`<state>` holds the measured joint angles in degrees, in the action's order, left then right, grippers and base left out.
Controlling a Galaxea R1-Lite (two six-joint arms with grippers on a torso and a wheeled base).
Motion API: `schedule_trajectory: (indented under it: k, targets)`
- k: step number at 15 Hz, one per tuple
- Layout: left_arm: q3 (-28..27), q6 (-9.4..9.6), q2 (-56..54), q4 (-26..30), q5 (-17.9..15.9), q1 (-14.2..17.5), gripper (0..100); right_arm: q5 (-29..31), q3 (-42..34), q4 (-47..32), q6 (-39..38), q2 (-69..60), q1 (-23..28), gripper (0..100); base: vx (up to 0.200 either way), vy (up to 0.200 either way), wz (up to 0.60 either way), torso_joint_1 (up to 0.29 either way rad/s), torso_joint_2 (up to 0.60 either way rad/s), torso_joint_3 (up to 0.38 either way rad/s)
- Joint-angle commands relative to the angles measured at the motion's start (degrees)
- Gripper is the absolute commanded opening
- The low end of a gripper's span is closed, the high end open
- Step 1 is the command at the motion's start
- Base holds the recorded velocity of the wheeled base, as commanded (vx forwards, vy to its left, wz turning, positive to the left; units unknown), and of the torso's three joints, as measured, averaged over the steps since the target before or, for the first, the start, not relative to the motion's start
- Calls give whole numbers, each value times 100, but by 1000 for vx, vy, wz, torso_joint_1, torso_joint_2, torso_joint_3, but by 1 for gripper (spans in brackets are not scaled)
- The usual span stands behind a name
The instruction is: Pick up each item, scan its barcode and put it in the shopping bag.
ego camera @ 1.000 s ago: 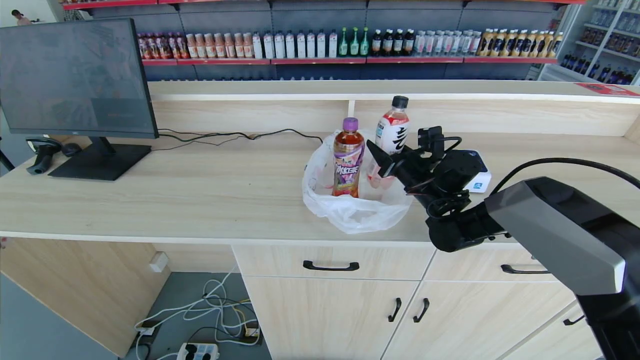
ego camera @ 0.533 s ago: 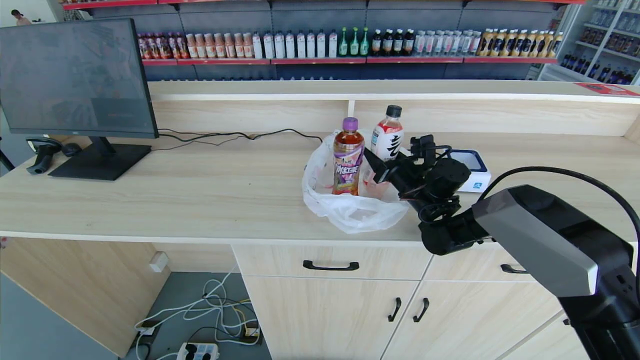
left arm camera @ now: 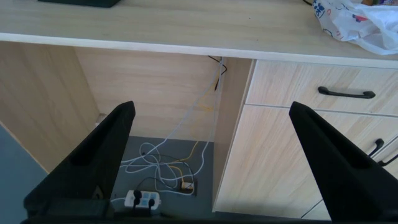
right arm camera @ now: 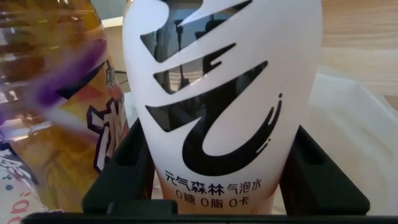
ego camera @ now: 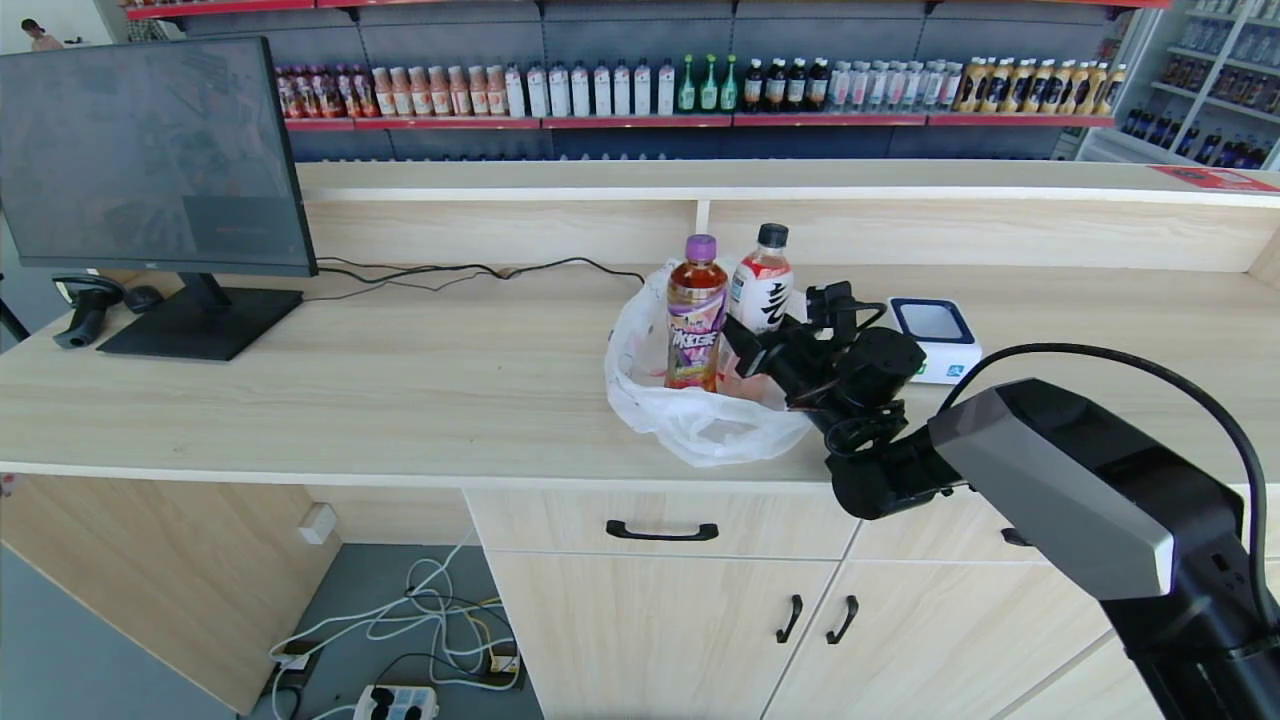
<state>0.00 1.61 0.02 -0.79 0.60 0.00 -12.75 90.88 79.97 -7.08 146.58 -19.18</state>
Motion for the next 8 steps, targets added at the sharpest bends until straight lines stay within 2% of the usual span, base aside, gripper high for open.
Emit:
schedule_trajectory:
  k: [1,5,6,8]
  targets:
    - [0,-20,-2,0,2,0,100,36,-18,1,23,11,-69,0,0,0,0,0,0,0]
    - [0,-38,-2,-9,2,0,100,80,-9,19,23,11,-148,0,0,0,0,0,0,0]
    - [0,-38,-2,-9,2,0,100,89,-18,36,23,11,-148,100,0,0,0,0,0,0]
    - [0,-29,-2,-9,2,0,100,106,61,54,23,11,-148,100,0,0,0,0,0,0]
